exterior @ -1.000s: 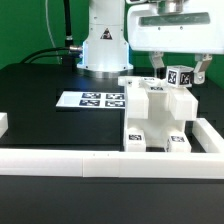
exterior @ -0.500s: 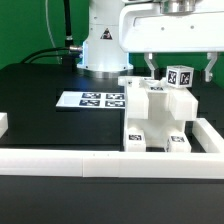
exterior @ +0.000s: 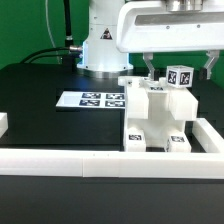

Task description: Assemble chair

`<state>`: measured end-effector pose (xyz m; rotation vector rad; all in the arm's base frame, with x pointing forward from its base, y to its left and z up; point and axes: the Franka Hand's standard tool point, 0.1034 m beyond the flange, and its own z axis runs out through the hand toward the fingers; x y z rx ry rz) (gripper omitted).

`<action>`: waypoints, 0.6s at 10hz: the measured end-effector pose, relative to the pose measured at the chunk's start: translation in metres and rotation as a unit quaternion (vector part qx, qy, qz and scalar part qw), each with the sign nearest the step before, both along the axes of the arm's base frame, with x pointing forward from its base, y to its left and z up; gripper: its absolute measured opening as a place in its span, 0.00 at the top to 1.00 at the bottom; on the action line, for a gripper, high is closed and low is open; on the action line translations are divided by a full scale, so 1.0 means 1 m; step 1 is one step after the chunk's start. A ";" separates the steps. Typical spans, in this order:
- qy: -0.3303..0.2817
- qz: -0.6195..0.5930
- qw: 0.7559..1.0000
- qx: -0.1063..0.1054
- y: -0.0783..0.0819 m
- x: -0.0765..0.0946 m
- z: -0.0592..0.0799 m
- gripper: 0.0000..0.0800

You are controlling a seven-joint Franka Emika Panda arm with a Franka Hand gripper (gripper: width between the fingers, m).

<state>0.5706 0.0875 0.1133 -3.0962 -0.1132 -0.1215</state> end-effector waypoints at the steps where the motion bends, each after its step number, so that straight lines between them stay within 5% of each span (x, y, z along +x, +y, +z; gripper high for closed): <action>1: -0.005 0.029 1.000 -0.005 -0.001 0.001 0.000 0.19; 3: -0.012 0.078 0.997 -0.013 -0.002 0.000 -0.001 0.47; 4: -0.012 0.076 0.997 -0.013 -0.002 0.000 -0.001 0.47; 5: -0.012 0.073 0.997 -0.013 -0.002 0.000 -0.001 0.67; 6: -0.011 0.062 0.998 -0.012 -0.002 0.000 -0.001 0.67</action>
Offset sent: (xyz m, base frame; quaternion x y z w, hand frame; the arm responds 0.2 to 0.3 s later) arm 0.0000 0.0000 0.0000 0.0000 0.0000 0.0000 1.0000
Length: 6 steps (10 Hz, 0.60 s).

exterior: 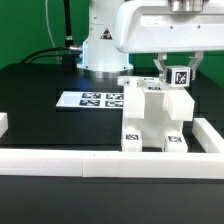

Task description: Assemble chair

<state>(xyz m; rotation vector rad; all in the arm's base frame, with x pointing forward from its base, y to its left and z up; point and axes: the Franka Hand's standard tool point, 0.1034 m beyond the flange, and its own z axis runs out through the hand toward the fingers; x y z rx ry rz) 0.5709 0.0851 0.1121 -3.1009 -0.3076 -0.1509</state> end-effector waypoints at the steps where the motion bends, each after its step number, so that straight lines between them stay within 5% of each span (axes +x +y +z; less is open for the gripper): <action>1: 0.001 -0.018 1.000 0.002 0.000 0.000 0.000 0.67; 6: -0.007 -0.252 0.967 0.045 0.002 0.008 0.000 0.67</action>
Offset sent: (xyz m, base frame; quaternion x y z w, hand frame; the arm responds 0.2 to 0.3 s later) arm 0.0118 0.0038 -0.0044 0.0069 0.0150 0.2611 0.9652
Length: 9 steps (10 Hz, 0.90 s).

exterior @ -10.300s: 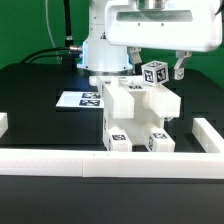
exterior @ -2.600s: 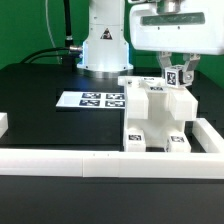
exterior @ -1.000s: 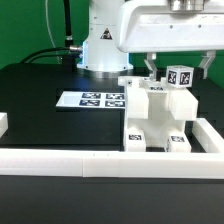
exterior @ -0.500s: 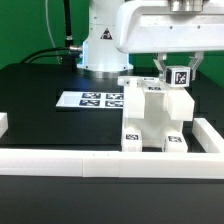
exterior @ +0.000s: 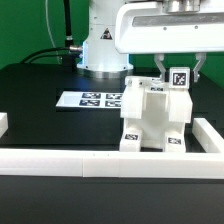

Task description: Assemble chair

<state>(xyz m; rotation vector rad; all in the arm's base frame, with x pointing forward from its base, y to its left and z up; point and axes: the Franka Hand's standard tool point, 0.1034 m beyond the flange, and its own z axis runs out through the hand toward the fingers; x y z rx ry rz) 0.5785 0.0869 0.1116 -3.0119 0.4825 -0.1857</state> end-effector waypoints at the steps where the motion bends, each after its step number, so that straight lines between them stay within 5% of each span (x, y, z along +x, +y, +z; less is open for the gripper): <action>1: 0.001 -0.086 0.996 0.021 0.000 0.002 0.000 0.67; 5: 0.003 -0.311 0.948 0.067 0.003 0.009 0.000 0.67; 8: 0.003 -0.293 0.954 0.065 0.004 0.008 -0.001 0.66; 9: 0.004 -0.278 0.958 0.062 0.004 0.008 -0.001 0.40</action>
Offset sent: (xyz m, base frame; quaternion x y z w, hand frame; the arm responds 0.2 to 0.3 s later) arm 0.0104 -0.0026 -0.0129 0.0090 0.0182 0.3148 0.9489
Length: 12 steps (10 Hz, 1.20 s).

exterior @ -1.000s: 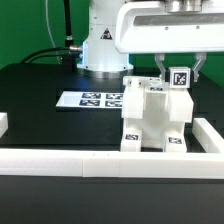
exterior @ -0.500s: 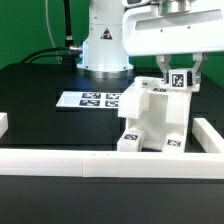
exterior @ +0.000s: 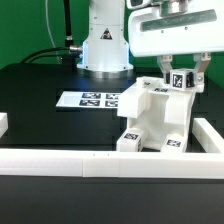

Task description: Assemble chair

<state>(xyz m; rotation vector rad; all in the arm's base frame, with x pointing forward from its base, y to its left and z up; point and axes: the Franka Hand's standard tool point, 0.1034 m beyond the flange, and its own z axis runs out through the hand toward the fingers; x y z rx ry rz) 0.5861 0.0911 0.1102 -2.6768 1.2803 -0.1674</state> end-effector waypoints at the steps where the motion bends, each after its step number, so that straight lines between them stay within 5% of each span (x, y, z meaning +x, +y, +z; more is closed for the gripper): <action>1: -0.004 0.041 0.999 -0.008 0.000 0.000 0.000 0.40; 2: -0.012 0.114 0.993 -0.023 0.000 0.002 0.002 0.24; 7: -0.026 0.305 0.950 -0.057 -0.001 0.003 0.003 0.19; 12: -0.012 0.544 0.832 -0.108 -0.001 -0.001 0.003 0.19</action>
Offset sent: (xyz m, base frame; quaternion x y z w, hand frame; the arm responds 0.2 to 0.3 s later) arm 0.0000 0.0000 0.0000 0.0000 0.0000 -0.1938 0.9810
